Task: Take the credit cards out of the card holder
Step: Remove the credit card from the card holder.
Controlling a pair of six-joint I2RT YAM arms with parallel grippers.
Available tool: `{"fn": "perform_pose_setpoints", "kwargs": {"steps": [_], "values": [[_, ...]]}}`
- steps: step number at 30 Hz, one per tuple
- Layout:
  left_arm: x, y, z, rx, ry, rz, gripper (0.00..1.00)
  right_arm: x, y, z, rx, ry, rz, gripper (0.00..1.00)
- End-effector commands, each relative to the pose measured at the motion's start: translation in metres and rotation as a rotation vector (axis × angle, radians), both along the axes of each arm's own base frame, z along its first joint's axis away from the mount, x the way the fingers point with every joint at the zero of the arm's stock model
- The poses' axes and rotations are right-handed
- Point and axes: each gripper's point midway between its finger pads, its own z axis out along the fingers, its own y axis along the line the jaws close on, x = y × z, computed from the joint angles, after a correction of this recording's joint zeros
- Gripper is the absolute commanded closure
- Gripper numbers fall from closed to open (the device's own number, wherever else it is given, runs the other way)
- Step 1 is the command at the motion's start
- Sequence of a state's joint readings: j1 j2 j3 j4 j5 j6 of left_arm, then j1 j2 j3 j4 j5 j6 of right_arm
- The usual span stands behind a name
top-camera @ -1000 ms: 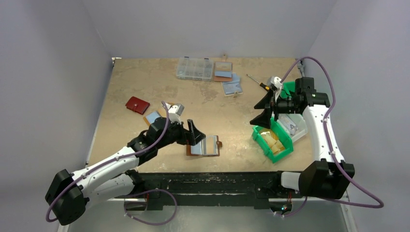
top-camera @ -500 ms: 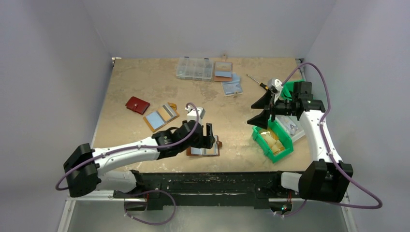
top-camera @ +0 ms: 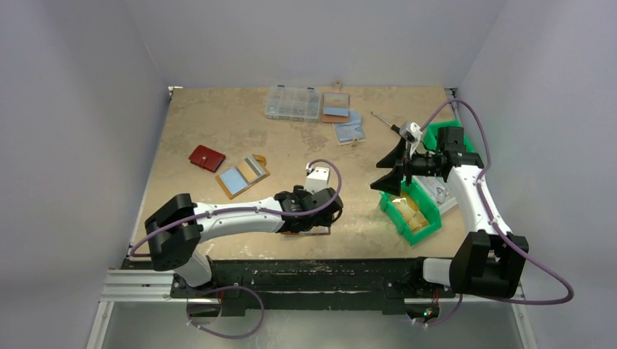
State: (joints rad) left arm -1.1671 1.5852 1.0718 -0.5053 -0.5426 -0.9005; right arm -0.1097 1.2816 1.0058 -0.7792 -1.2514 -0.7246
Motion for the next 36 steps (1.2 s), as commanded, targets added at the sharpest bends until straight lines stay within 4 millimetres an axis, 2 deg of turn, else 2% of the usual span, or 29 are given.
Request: {"fn": "perform_pose_setpoints", "kwargs": {"steps": [1,4,6,17,36], "values": [[0.003,-0.006,0.0,0.007,-0.007,0.039,0.37,0.002,0.002,0.011,0.025,-0.042,0.007,0.01],[0.002,-0.007,-0.007,0.017,0.002,0.054,0.46,0.002,0.002,0.009,0.024,-0.039,0.006,0.01],[0.003,-0.006,-0.01,0.024,0.003,0.071,0.47,0.002,0.002,0.009,0.025,-0.036,0.006,0.01],[0.001,-0.012,-0.028,0.048,0.038,0.075,0.47,0.003,0.002,0.006,0.026,-0.019,0.004,0.01],[0.002,-0.006,-0.049,0.182,0.067,0.104,0.43,0.003,0.002,0.004,0.028,-0.006,0.004,0.01]]}}
